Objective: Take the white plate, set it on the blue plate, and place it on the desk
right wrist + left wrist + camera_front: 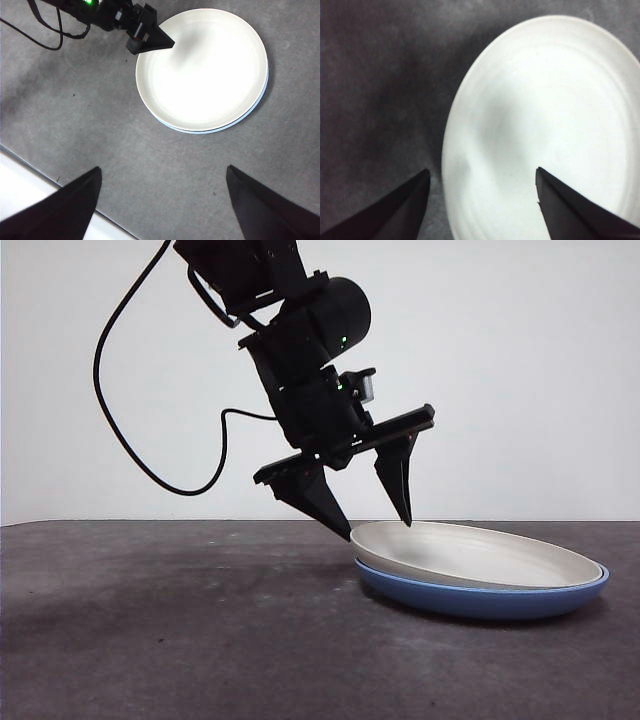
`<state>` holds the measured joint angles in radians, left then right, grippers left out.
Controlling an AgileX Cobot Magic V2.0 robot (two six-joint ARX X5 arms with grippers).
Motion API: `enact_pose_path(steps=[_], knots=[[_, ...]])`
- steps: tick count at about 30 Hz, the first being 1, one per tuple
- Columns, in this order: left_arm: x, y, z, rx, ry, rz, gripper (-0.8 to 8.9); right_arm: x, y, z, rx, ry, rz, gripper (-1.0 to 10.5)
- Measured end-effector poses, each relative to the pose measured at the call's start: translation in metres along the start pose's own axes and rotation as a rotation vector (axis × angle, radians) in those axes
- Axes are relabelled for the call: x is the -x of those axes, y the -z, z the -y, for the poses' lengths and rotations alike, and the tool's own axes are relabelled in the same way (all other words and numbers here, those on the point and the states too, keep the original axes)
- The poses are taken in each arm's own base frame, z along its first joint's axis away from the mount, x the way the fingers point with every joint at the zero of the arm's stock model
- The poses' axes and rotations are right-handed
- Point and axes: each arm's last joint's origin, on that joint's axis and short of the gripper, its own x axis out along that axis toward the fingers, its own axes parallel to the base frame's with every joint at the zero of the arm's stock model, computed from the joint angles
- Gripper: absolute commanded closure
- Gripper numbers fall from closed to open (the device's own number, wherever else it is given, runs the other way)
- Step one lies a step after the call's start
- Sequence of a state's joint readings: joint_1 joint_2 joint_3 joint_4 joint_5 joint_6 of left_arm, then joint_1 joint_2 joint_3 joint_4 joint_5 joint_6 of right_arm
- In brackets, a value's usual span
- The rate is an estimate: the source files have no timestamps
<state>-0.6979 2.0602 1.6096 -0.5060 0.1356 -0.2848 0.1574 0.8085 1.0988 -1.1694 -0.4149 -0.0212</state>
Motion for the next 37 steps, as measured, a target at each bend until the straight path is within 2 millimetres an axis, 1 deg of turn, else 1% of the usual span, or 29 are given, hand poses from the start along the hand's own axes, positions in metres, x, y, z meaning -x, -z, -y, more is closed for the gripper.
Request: enact_pose_path(steps=[2,5,8,11,12,17,19,25,26,28,29,30,31,32,33,35,37], knots=[[0.004,-0.001,0.001,-0.014,0.0,0.001,4.69,0.0,0.0,0.0,0.0,0.0,0.0,5.5],[0.021,-0.005,0.003,-0.023,0.007,0.032,4.69,0.0,0.0,0.0,0.0,0.0,0.0,5.5],[0.054,-0.013,0.005,-0.031,0.015,0.087,4.69,0.0,0.0,0.0,0.0,0.0,0.0,5.5],[0.094,-0.016,0.006,-0.048,0.017,0.13,4.69,0.0,0.0,0.0,0.0,0.0,0.0,5.5],[0.107,-0.016,0.007,-0.054,0.016,0.138,4.69,0.0,0.0,0.0,0.0,0.0,0.0,5.5],[0.162,-0.006,0.008,-0.072,0.008,0.145,4.69,0.0,0.0,0.0,0.0,0.0,0.0,5.5],[0.189,0.0,0.009,-0.076,0.006,0.163,4.69,0.0,0.0,0.0,0.0,0.0,0.0,5.5],[0.273,0.026,0.008,-0.095,0.007,0.274,4.69,0.0,0.0,0.0,0.0,0.0,0.0,5.5],[0.282,0.03,0.008,-0.097,0.007,0.292,4.69,0.0,0.0,0.0,0.0,0.0,0.0,5.5],[0.309,0.042,0.006,-0.107,0.003,0.35,4.69,0.0,0.0,0.0,0.0,0.0,0.0,5.5],[0.317,0.046,0.005,-0.11,0.001,0.37,4.69,0.0,0.0,0.0,0.0,0.0,0.0,5.5],[0.333,0.059,0.002,-0.109,-0.007,0.408,4.69,0.0,0.0,0.0,0.0,0.0,0.0,5.5],[0.34,0.068,-0.001,-0.105,-0.015,0.427,4.69,0.0,0.0,0.0,0.0,0.0,0.0,5.5],[0.345,0.083,-0.005,-0.095,-0.026,0.437,4.69,0.0,0.0,0.0,0.0,0.0,0.0,5.5],[0.346,0.094,-0.009,-0.088,-0.034,0.436,4.69,0.0,0.0,0.0,0.0,0.0,0.0,5.5],[0.337,0.12,-0.016,-0.081,-0.04,0.401,4.7,0.0,0.0,0.0,0.002,0.0,0.003,5.5],[0.328,0.136,-0.019,-0.088,0.012,0.359,4.7,0.0,-0.001,0.0,0.003,0.0,0.007,5.5]])
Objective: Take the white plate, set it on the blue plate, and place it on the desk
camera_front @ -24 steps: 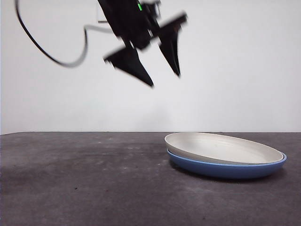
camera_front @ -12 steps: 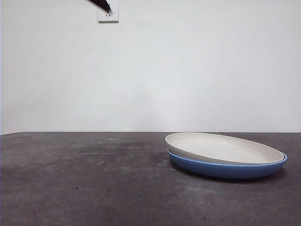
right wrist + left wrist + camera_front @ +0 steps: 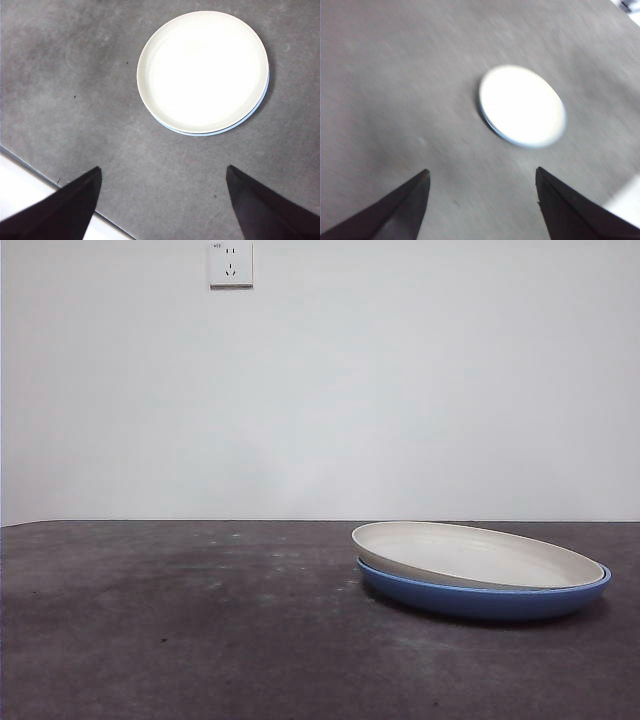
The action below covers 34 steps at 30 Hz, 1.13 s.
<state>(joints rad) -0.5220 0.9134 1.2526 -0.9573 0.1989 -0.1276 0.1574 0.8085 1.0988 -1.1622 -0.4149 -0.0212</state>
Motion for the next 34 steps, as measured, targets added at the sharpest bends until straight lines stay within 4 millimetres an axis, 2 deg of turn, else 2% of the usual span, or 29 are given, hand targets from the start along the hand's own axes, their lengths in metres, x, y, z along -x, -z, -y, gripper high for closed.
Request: enact_pose_path(steps=[3,5,16,23,29,34], knots=[[-0.01,0.027,0.0,0.015,0.183,-0.09,4.7,0.0,0.0,0.0,0.0,0.0,0.0,5.5],[-0.018,0.035,-0.001,0.029,0.235,-0.136,4.7,0.0,0.0,0.0,0.0,0.0,0.0,5.5],[-0.02,0.03,-0.001,0.014,0.242,-0.095,4.7,0.0,0.0,0.0,-0.014,0.009,0.0,5.5],[-0.02,0.029,-0.001,0.007,0.244,-0.079,4.7,-0.006,-0.004,0.008,-0.054,0.161,-0.026,5.5],[-0.02,0.029,-0.001,0.006,0.244,-0.079,4.7,-0.031,-0.021,0.02,-0.082,0.185,-0.024,5.5],[-0.02,0.029,-0.001,0.006,0.244,-0.08,4.7,-0.072,-0.026,0.04,-0.125,0.191,-0.061,5.5]])
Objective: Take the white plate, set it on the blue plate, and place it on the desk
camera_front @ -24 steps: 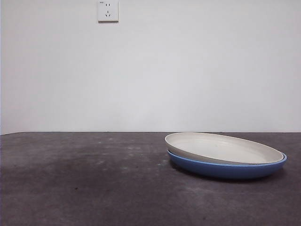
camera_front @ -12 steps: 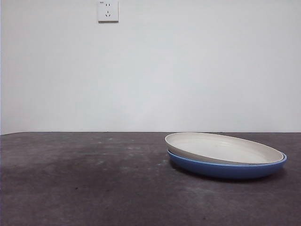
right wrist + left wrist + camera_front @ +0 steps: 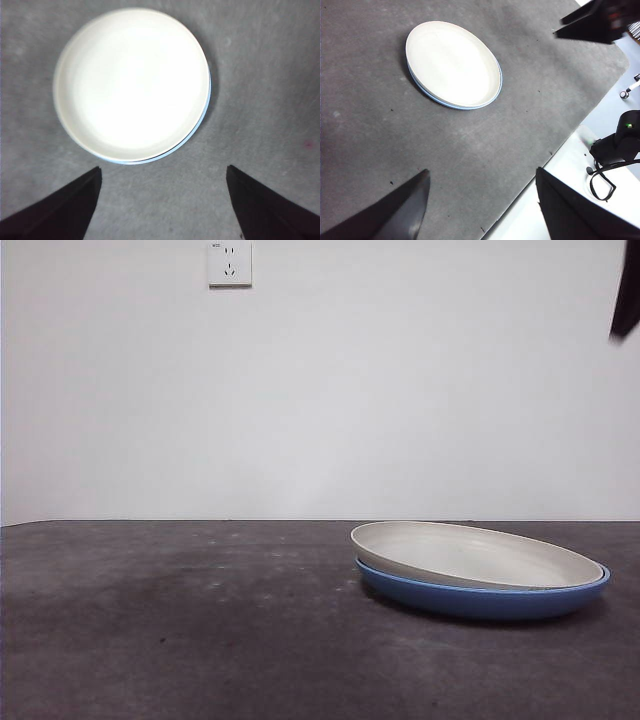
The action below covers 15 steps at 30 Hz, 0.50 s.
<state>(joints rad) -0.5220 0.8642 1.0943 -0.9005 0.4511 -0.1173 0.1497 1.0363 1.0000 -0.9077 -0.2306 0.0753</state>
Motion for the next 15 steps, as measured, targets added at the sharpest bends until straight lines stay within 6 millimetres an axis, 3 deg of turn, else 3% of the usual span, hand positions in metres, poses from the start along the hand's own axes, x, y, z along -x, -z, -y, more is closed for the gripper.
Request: enact_pose_path(steps=[5,15], knots=[[0.0,0.0,0.0,0.0,0.0,-0.001,4.71,-0.049,0.001,0.017,-0.045,0.014,-0.062,5.5],[0.0,0.0,0.0,0.0,0.0,-0.001,4.71,-0.109,-0.01,0.037,-0.09,0.028,-0.098,5.5]])
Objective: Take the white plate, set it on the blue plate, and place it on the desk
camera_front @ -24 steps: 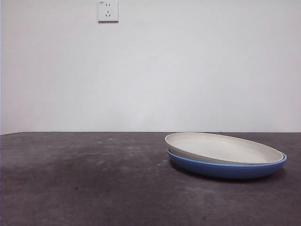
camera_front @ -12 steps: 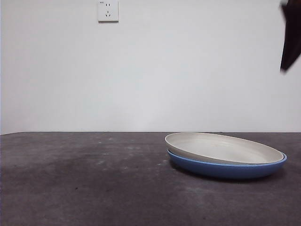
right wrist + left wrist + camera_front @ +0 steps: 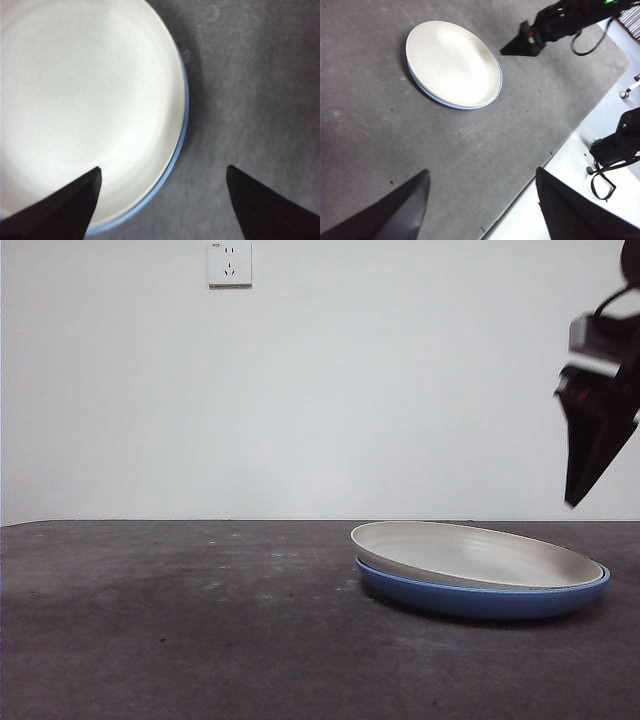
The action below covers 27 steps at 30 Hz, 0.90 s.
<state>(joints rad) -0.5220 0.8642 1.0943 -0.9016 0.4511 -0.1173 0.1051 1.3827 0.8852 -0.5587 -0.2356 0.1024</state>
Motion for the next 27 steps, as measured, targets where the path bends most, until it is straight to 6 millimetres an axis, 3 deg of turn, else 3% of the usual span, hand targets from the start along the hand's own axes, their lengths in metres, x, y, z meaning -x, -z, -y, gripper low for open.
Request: enact_pose_path(steps=[5,11,19,27], knots=[[0.0,0.0,0.0,0.0,0.0,0.0,4.71,-0.029,-0.003,0.006,-0.021,-0.022,-0.041,5.5],[0.0,0.0,0.0,0.0,0.0,0.0,4.7,-0.052,-0.004,0.011,-0.044,-0.044,-0.07,6.7],[0.0,0.0,0.0,0.0,0.0,0.0,4.71,-0.055,-0.007,0.012,-0.045,-0.043,-0.044,9.3],[0.0,0.0,0.0,0.0,0.0,0.0,4.71,-0.053,-0.009,0.017,-0.099,-0.043,-0.03,9.3]])
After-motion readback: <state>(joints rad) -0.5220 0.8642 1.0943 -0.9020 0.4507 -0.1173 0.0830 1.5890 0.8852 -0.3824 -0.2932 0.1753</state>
